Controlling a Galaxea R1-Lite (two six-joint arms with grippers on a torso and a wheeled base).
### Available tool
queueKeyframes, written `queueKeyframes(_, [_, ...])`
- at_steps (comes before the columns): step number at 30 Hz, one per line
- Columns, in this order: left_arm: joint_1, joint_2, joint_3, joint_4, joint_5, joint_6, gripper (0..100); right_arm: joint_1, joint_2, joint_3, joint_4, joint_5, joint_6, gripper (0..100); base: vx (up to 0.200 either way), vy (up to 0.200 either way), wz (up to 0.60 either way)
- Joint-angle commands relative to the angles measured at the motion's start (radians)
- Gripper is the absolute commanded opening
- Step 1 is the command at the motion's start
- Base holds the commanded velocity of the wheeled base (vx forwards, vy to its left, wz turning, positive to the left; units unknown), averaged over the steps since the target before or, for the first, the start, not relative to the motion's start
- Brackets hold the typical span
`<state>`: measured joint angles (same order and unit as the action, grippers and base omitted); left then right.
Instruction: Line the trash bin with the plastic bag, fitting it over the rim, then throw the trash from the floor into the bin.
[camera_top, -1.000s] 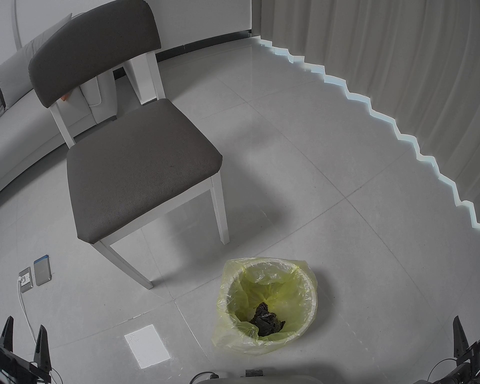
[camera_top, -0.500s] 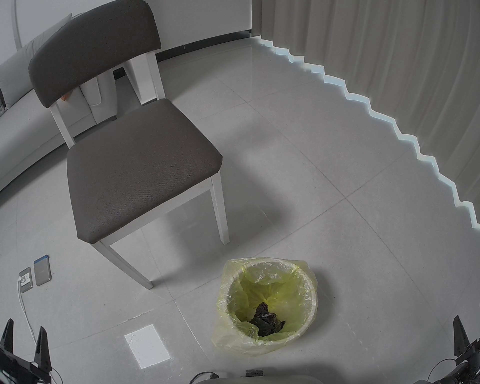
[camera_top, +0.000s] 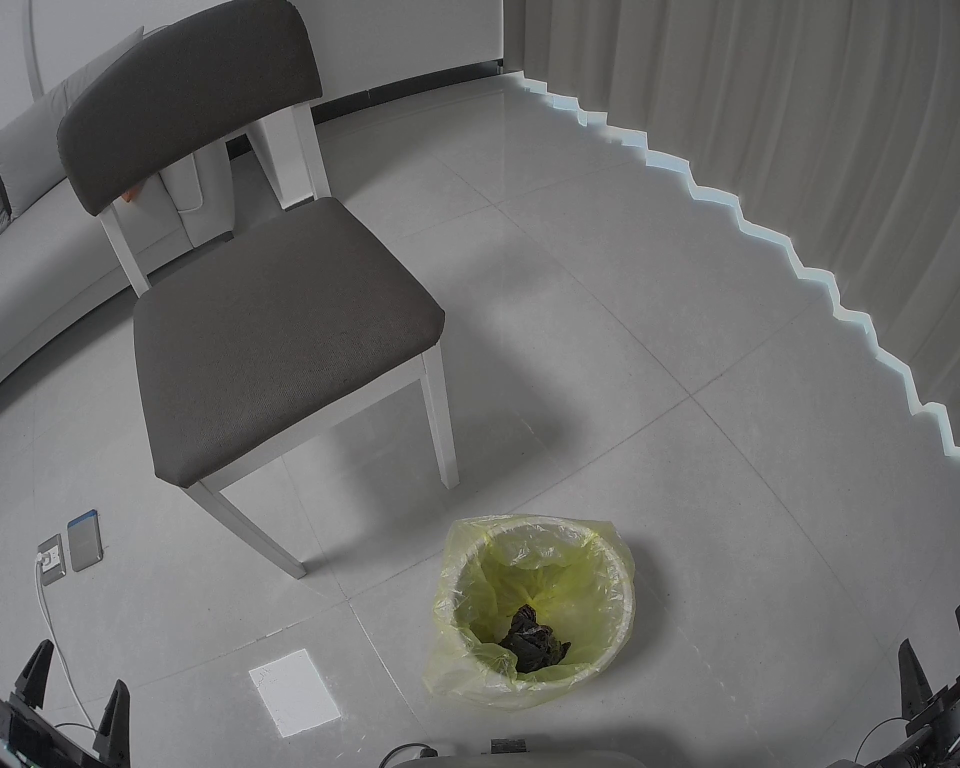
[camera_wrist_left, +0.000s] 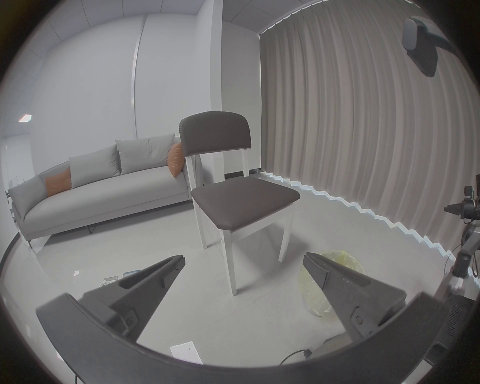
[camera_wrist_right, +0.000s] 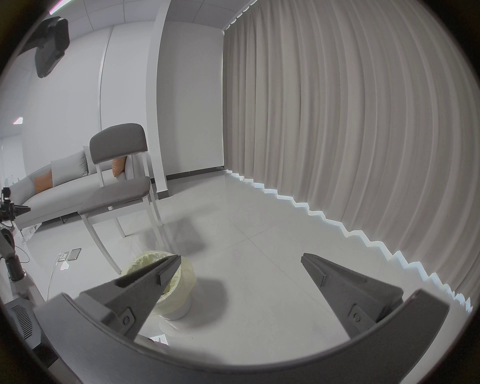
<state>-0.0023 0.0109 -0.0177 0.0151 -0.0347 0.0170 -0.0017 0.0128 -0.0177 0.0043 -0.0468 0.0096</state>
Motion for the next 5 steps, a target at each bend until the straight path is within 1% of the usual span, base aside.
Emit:
queueKeyframes(1, [0.002, -0.009, 0.015, -0.003, 0.001, 0.001, 100, 0.000, -0.013, 0.016, 0.000, 0.001, 0.001, 100, 0.000, 0.000, 0.00])
queueKeyframes(5, [0.001, -0.009, 0.015, -0.003, -0.001, 0.000, 100, 0.000, -0.013, 0.016, -0.001, 0.001, 0.004, 100, 0.000, 0.000, 0.00])
